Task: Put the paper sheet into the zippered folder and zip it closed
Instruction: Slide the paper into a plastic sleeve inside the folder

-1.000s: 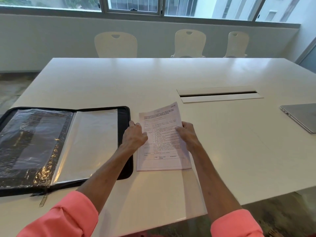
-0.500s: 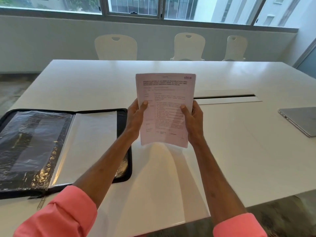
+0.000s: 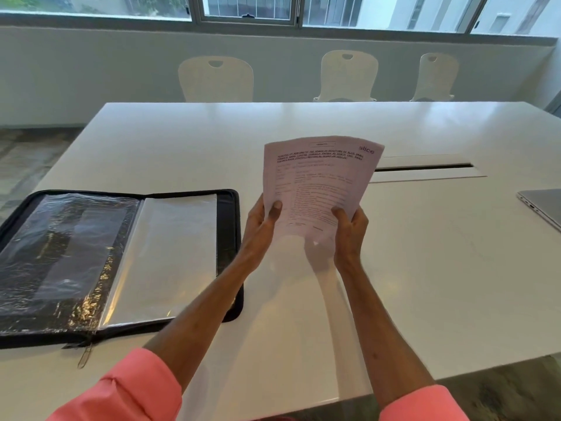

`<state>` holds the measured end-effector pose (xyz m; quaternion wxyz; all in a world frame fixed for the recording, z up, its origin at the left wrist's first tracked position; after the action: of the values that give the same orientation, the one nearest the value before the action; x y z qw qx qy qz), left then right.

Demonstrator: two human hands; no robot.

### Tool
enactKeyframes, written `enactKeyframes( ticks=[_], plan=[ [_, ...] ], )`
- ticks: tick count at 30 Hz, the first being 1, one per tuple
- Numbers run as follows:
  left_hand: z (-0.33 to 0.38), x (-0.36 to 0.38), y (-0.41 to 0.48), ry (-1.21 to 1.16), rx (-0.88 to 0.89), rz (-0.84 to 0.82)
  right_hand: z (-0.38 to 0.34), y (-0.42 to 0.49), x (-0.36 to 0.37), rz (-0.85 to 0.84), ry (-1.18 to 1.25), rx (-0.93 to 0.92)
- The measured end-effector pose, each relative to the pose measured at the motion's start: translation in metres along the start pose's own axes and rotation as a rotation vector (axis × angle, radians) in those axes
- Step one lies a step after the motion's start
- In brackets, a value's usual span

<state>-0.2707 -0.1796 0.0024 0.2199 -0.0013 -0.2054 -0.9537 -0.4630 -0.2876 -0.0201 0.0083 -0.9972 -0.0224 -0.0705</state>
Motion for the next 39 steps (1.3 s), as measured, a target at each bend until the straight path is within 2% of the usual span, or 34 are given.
enactKeyframes(
  ticks=[9, 14, 21, 27, 39],
  plan=[
    [0.003, -0.017, 0.017, 0.091, -0.062, -0.018, -0.016, 0.014, 0.018, -0.007, -0.091, 0.016],
    [0.007, -0.046, 0.019, 0.110, -0.081, 0.023, -0.015, 0.021, 0.044, -0.091, -0.140, 0.077],
    [0.014, -0.115, 0.013, 0.129, -0.133, 0.123, -0.012, 0.008, 0.113, -0.354, -0.122, 0.177],
    [0.019, -0.189, 0.011, 0.097, -0.206, 0.191, 0.001, -0.006, 0.186, -0.621, -0.094, 0.336],
    [0.007, -0.291, 0.008, 0.082, -0.322, 0.206, 0.024, -0.011, 0.277, -0.880, -0.374, 0.405]
  ],
)
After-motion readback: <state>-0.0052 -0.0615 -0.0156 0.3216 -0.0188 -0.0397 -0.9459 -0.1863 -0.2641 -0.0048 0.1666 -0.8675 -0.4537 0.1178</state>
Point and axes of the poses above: each hand's wrist, its own y-axis towards the middle knuckle, its own x-axis out of the palm, z = x × y, the point moved 8 cm from there along y, towards the middle knuckle, and after that the axes turned 10 degrees about x, right-handed, at the moved point
